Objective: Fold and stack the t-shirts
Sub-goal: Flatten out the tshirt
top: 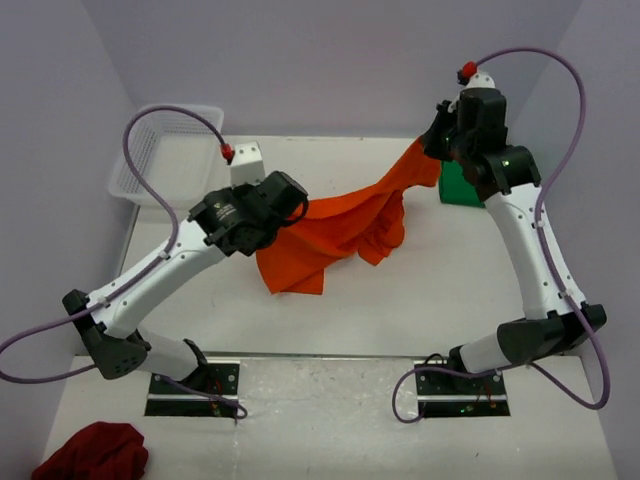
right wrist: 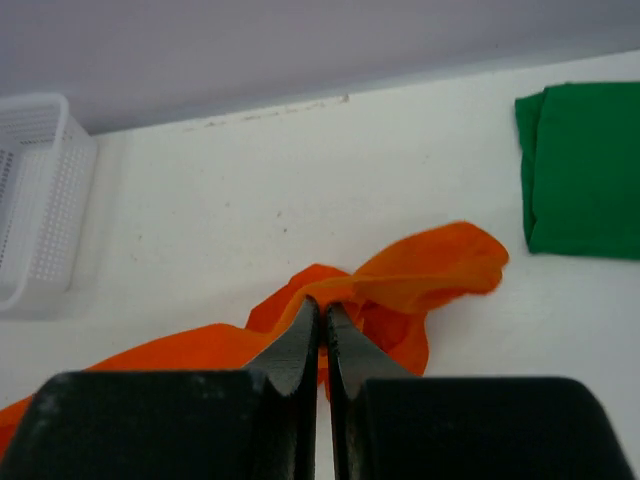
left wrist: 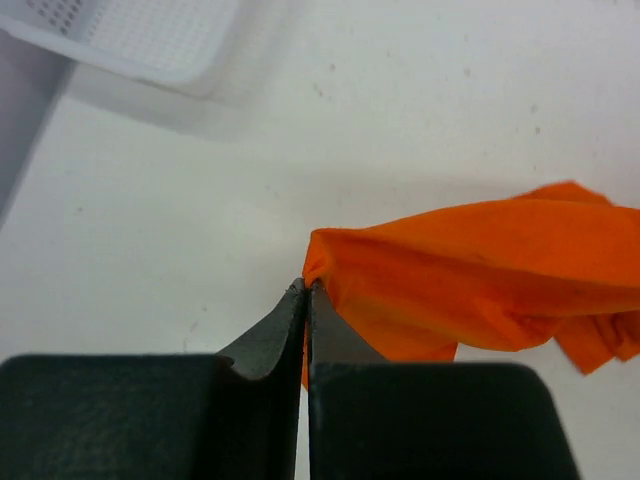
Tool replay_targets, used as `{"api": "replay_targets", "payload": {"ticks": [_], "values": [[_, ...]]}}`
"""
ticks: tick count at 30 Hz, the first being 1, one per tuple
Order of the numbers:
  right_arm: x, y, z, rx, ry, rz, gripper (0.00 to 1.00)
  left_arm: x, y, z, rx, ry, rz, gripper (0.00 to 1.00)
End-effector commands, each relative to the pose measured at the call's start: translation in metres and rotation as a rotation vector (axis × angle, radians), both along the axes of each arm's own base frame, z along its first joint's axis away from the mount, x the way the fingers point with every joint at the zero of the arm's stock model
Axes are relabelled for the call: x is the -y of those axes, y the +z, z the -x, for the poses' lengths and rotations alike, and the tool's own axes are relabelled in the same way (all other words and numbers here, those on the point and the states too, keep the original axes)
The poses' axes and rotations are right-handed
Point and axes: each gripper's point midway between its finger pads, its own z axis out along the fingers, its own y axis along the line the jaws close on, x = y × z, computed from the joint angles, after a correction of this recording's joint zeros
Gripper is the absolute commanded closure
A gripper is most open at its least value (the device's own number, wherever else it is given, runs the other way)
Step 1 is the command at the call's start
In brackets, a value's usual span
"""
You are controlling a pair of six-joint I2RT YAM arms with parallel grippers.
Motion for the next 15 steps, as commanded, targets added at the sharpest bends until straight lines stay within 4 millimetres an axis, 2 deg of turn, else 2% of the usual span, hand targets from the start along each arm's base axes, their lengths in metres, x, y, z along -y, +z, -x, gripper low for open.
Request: {"api": "replay_targets", "payload": {"ticks": [1, 2, 3, 5, 6, 7, 10, 11, 15], "values": [[0.019, 0.030, 0.020, -0.007, -0.020, 0.093, 1.00, -0.055, 0.054, 0.001, 0.068, 0.072, -0.139, 1.00], [0.020, 0.042, 0.022, 0.014, -0.017, 0.103, 1.00, -0.068, 0.073, 0.000, 0.102, 0.101, -0.124, 1.00], [0.024, 0.065, 0.030, 0.056, -0.019, 0.099, 1.00, -0.077, 0.082, 0.001, 0.111, 0.103, -0.140, 1.00], [0.023, 0.084, 0.037, 0.082, -0.001, 0.101, 1.00, -0.094, 0.109, 0.007, 0.176, 0.136, -0.107, 1.00], [0.024, 0.107, 0.044, 0.132, 0.006, 0.088, 1.00, -0.097, 0.118, 0.008, 0.196, 0.124, -0.117, 1.00], [0.024, 0.110, 0.051, 0.127, 0.016, 0.089, 1.00, -0.103, 0.130, 0.012, 0.228, 0.129, -0.109, 1.00], [0.024, 0.140, 0.075, 0.202, 0.048, 0.062, 1.00, -0.118, 0.163, 0.021, 0.326, 0.134, -0.084, 1.00], [0.021, 0.146, 0.082, 0.220, 0.070, 0.049, 1.00, -0.122, 0.167, 0.023, 0.326, 0.105, -0.132, 1.00], [0.019, 0.178, 0.124, 0.327, 0.142, 0.021, 1.00, -0.130, 0.203, 0.034, 0.473, 0.053, -0.045, 1.00]]}}
